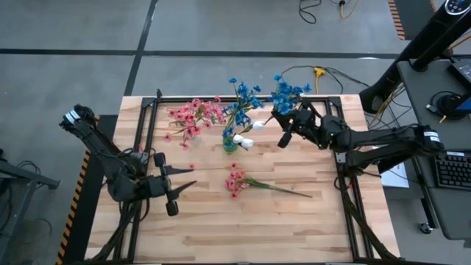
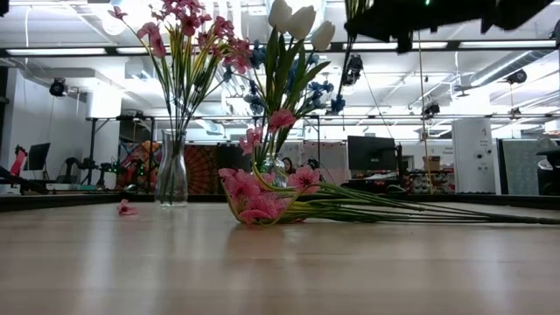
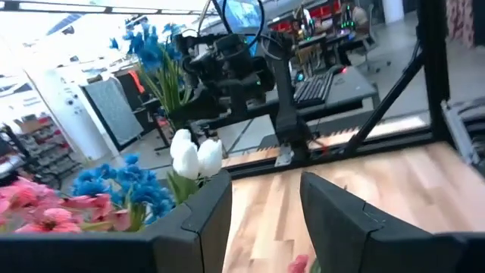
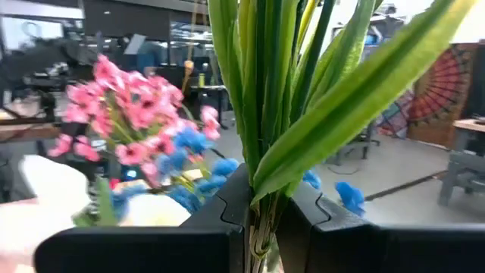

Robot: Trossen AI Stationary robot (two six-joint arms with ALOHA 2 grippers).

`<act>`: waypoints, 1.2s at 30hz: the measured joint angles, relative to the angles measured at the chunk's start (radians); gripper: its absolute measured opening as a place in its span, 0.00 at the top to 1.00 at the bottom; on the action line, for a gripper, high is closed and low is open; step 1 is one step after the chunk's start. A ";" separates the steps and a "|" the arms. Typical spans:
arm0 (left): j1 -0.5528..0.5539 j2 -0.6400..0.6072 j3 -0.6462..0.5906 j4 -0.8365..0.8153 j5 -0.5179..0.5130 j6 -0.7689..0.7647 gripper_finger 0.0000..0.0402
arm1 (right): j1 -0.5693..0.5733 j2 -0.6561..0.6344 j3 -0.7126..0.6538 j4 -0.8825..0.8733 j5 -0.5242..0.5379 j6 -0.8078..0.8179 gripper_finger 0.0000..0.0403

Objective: Sort flowers into vase by color
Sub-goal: Put the blue flowers into the right transparent vase

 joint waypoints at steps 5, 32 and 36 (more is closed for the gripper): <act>-0.001 -0.024 -0.006 -0.092 -0.068 -0.010 0.65 | -0.013 0.081 -0.055 0.178 0.000 0.005 0.92; -0.006 -0.063 -0.006 -0.249 -0.157 -0.144 0.65 | -0.208 0.450 -0.188 0.882 -0.359 0.095 0.92; -0.006 -0.064 -0.006 -0.250 -0.157 -0.144 0.65 | -0.208 0.524 -0.200 0.959 -0.331 0.092 0.92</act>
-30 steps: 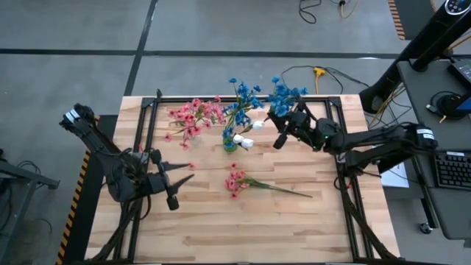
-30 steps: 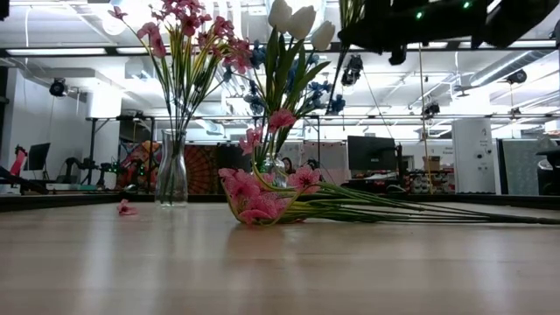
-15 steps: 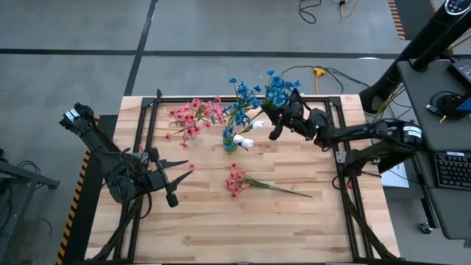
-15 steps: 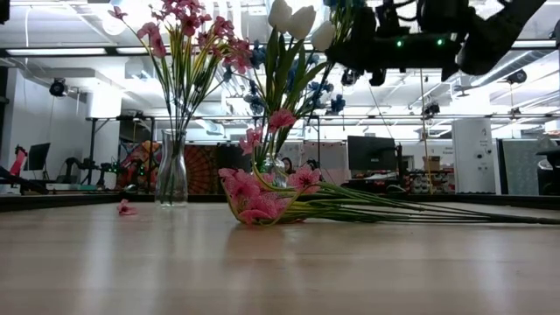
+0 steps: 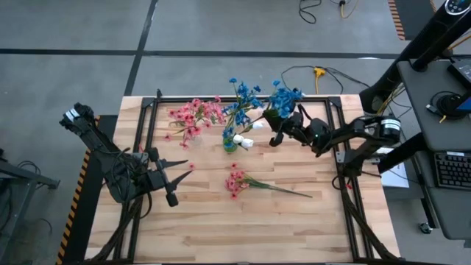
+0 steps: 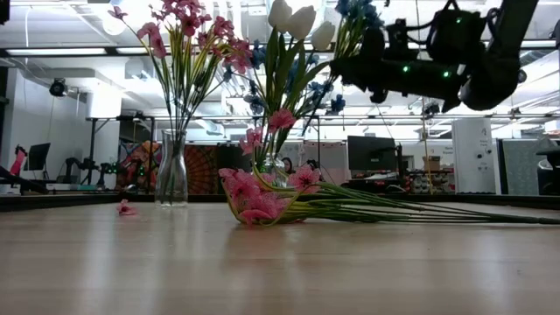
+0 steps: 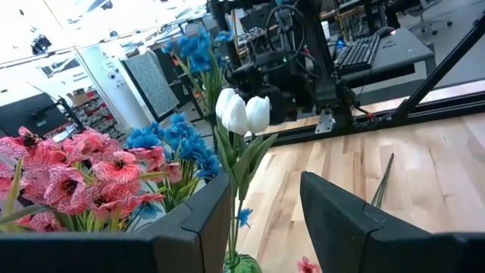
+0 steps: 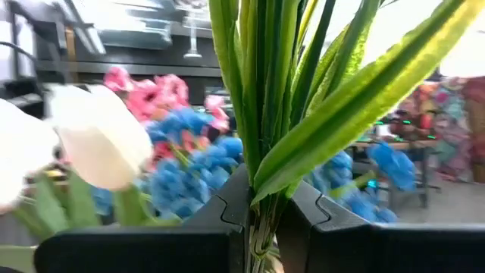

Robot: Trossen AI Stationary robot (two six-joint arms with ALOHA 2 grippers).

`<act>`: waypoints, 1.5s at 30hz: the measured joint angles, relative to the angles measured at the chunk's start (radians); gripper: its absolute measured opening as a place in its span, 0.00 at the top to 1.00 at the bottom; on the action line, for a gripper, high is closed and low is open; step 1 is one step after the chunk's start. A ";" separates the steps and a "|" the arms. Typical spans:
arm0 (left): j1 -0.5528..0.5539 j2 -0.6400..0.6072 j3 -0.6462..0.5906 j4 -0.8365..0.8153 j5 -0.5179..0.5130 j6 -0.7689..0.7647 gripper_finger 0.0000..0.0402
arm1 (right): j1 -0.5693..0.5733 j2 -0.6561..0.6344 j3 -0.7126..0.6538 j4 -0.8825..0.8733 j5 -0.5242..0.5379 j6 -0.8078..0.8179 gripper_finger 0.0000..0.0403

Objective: Sort flowers into vase by color
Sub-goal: Put the blue flowers into the right transparent vase

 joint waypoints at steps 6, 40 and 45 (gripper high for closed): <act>0.000 -0.001 0.000 0.001 -0.134 -0.029 0.65 | -0.002 0.114 0.036 0.029 0.025 -0.023 0.92; 0.001 -0.003 0.000 -0.018 -0.296 -0.034 0.65 | -0.002 0.266 0.251 0.027 -0.035 -0.222 0.92; 0.001 -0.003 0.000 -0.030 -0.296 -0.033 0.65 | -0.002 0.285 0.271 0.025 -0.035 -0.240 0.92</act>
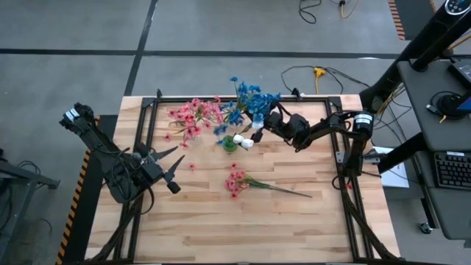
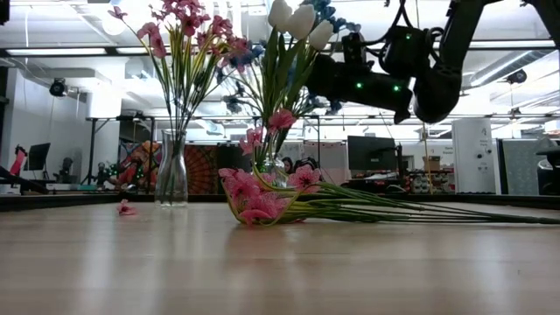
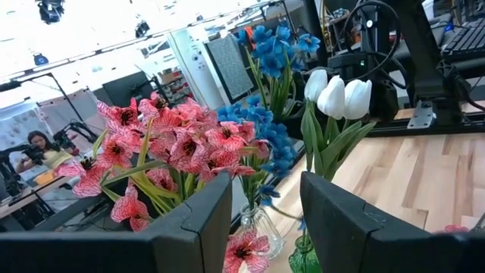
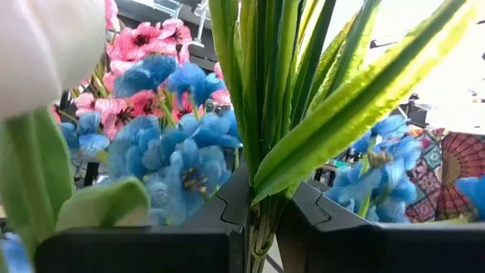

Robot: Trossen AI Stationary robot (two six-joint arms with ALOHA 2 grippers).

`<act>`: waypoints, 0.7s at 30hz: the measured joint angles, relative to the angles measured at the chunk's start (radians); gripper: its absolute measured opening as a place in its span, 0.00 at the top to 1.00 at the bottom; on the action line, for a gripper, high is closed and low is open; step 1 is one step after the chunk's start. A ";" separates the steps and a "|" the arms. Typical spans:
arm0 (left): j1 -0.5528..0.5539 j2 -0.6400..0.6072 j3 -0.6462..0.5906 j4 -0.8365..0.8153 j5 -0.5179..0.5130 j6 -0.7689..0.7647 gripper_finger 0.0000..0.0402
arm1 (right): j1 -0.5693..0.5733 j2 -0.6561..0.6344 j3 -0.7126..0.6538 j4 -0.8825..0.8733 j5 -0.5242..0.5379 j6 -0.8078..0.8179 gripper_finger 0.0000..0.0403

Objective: Sort flowers into vase by color
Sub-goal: Put the blue flowers into the right transparent vase

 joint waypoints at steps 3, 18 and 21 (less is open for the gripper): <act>0.000 0.000 0.000 -0.001 0.000 0.000 0.65 | 0.000 0.006 0.006 0.003 0.000 -0.010 0.92; 0.000 0.000 0.000 -0.008 0.000 0.000 0.65 | 0.000 0.022 0.010 -0.005 0.008 -0.056 0.92; 0.000 0.000 0.000 -0.008 0.000 0.000 0.65 | 0.000 0.022 0.016 -0.006 0.008 -0.061 0.92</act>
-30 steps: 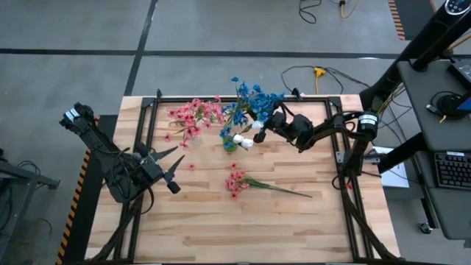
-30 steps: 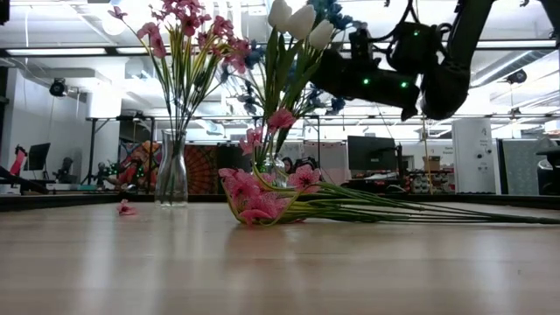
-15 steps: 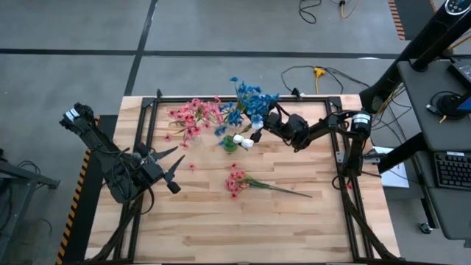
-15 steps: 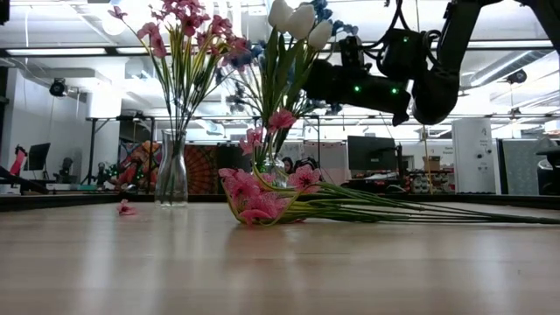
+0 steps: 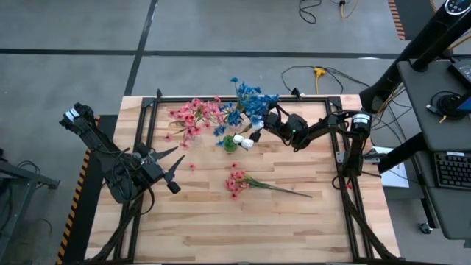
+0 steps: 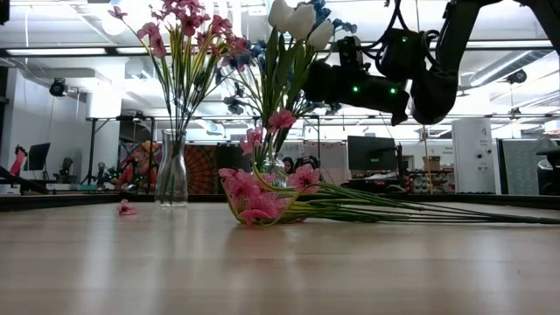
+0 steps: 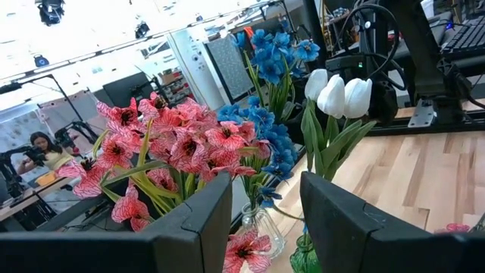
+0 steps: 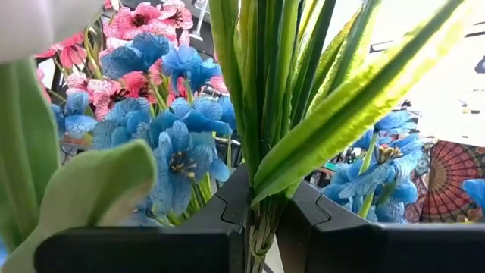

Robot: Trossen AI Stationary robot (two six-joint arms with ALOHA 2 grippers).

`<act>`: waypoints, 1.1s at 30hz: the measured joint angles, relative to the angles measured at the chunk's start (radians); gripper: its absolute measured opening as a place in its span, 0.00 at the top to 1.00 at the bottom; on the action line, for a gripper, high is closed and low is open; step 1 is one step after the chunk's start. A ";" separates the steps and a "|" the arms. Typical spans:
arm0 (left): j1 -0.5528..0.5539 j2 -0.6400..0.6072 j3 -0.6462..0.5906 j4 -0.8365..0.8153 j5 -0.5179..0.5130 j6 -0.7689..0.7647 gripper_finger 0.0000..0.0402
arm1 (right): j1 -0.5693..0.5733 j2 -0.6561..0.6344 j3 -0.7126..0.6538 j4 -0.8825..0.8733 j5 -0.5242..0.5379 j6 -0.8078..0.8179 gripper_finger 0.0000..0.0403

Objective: Sort flowers into vase by color
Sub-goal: Put the blue flowers into the right transparent vase

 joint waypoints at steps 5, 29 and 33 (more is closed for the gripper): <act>0.000 0.000 0.000 0.001 0.000 0.000 0.65 | 0.000 0.000 0.018 -0.010 0.000 -0.002 0.92; 0.000 0.000 0.000 0.003 0.000 -0.004 0.65 | 0.000 0.000 0.060 -0.117 0.038 -0.070 0.92; 0.000 0.000 0.000 0.003 0.000 -0.004 0.65 | 0.000 0.000 0.060 -0.115 0.038 -0.074 0.92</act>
